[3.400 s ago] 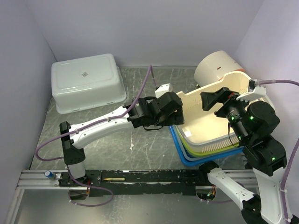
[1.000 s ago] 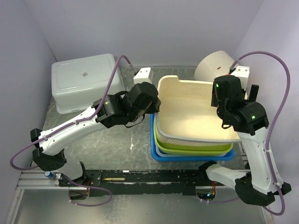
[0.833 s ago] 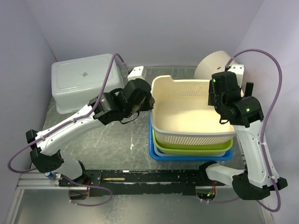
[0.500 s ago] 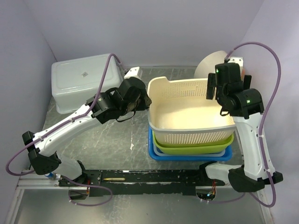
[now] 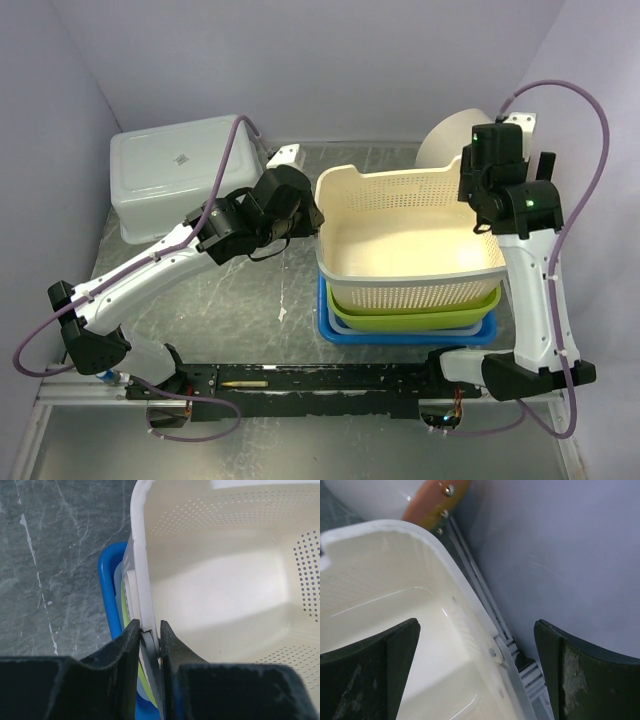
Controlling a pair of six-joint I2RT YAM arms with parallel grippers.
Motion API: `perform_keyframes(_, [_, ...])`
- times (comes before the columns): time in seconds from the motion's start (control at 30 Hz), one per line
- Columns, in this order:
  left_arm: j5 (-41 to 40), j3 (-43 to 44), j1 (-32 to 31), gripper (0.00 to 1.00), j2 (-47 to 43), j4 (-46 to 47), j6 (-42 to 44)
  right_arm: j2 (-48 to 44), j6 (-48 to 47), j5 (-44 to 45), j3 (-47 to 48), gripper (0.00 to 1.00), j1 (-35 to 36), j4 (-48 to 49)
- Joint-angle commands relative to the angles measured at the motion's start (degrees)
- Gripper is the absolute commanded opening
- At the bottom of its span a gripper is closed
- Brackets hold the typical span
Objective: Turn the large container upside down
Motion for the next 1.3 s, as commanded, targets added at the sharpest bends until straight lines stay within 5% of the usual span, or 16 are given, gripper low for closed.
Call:
perform_keyframes(0.0, [0.24, -0.07, 0.65, 0.07, 0.2, -0.52, 1.85, 0.05, -2.26, -1.41, -6.44, 1.0, -4.5, 2.52])
perform_keyframes(0.2, [1.34, 0.13, 0.67, 0.07, 0.89, -0.32, 2.65, -1.32, -3.28, -8.23, -10.26, 0.93, -9.31, 4.55])
perform_keyframes(0.47, [6.43, 1.32, 0.62, 0.07, 2.74, 2.52, 3.1, -1.14, -3.33, -11.45, -2.54, 0.22, -9.77, 3.21])
perform_keyframes(0.6, [7.19, 3.66, 0.54, 0.07, 3.11, 2.79, 3.84, -1.16, -3.18, -12.96, 0.58, 0.02, -9.74, 2.85])
perform_keyframes(1.0, [4.79, 14.46, -0.05, 0.07, -1.21, 3.25, 8.17, 0.01, -2.1, -27.95, 22.41, 0.0, -9.72, 5.68])
perform_keyframes(1.27, [-5.4, 20.19, -0.06, 0.07, -5.22, -1.96, 12.49, -1.0, 5.23, -51.67, 18.02, 0.0, -9.75, 20.43])
